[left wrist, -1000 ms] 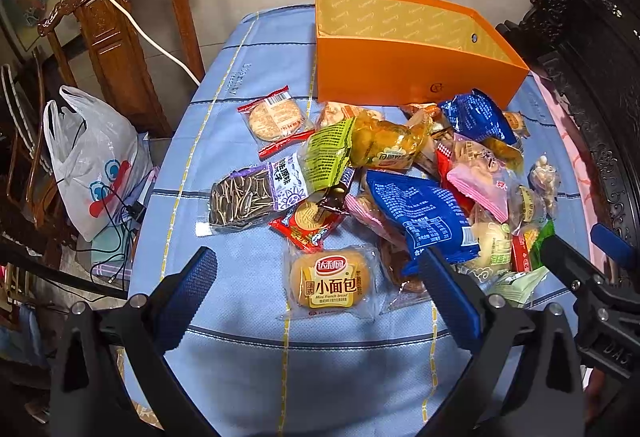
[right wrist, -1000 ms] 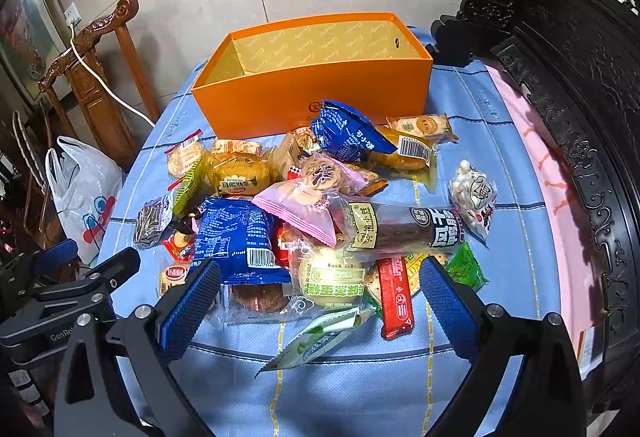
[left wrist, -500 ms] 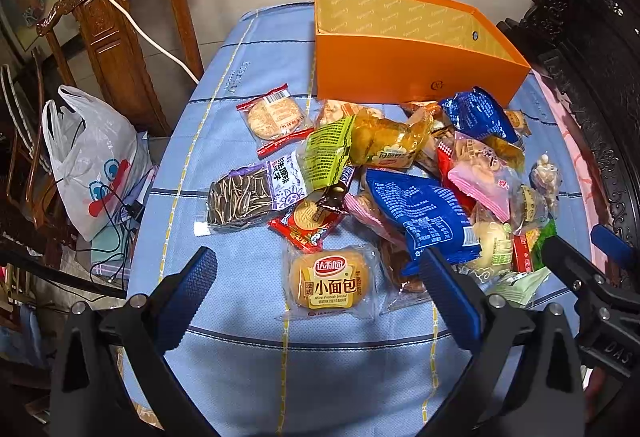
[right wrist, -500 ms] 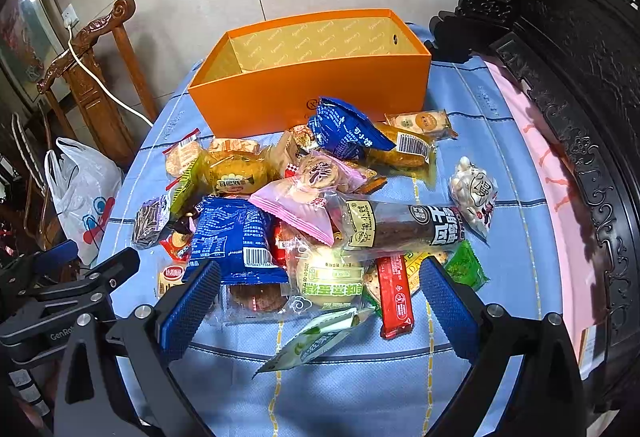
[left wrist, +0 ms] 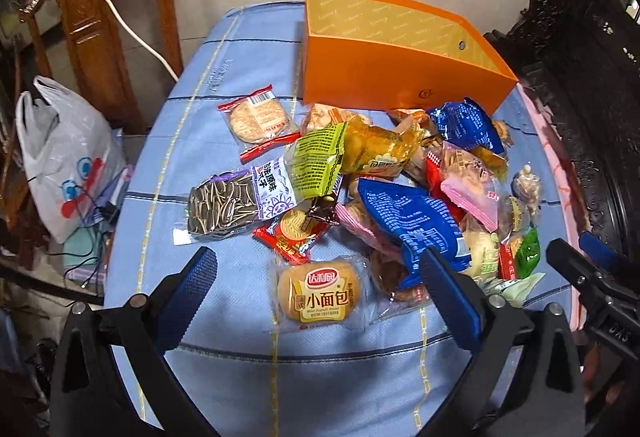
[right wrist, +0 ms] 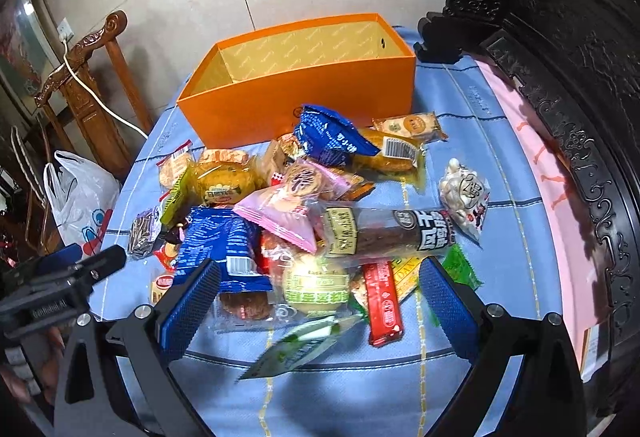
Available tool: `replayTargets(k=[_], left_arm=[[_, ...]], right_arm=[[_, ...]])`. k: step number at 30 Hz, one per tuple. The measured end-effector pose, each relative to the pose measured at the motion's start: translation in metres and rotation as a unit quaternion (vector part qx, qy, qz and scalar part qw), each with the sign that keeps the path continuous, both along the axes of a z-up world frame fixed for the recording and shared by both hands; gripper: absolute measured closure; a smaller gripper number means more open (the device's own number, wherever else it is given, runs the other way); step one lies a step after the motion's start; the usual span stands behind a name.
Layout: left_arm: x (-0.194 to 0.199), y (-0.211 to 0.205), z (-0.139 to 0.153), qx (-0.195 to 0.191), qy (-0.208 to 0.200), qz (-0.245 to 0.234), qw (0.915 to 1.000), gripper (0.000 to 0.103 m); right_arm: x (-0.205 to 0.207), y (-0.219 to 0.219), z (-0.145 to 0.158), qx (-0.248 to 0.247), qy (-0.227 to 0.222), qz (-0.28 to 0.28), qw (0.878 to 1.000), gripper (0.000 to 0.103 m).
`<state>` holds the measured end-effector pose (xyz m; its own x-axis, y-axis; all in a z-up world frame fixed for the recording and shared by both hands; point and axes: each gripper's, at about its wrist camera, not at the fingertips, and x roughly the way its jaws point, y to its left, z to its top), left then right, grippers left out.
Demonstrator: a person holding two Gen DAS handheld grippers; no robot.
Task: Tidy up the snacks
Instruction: 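Grasp the yellow-green seed bag with left tool while right tool grasps the sausage stick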
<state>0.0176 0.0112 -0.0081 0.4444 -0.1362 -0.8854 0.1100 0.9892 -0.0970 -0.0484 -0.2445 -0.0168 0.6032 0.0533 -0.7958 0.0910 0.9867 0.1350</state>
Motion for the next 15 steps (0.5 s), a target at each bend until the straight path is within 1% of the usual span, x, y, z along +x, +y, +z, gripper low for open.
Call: replayTargets(k=[5,7,11,15], left_arm=[[0.009,0.010,-0.020,-0.002,0.023,-0.005,0.9997,0.004],[0.018,0.013,-0.029,0.009,0.029,0.001,0.9995,0.004],[0.044,0.011,-0.039,0.026,0.034,0.002,0.9991,0.004],[0.074,0.004,-0.046,0.028,0.045,0.012,0.9985,0.004]], right_arm=[[-0.008,-0.004,-0.009,-0.039,-0.008,0.021,0.999,0.003],[-0.009,-0.005,-0.012,-0.048,-0.010,0.028,0.998,0.003],[-0.006,-0.011,-0.015,-0.044,-0.013,0.037,0.998,0.003],[0.007,-0.022,-0.019,-0.038,-0.008,0.028,0.999,0.003]])
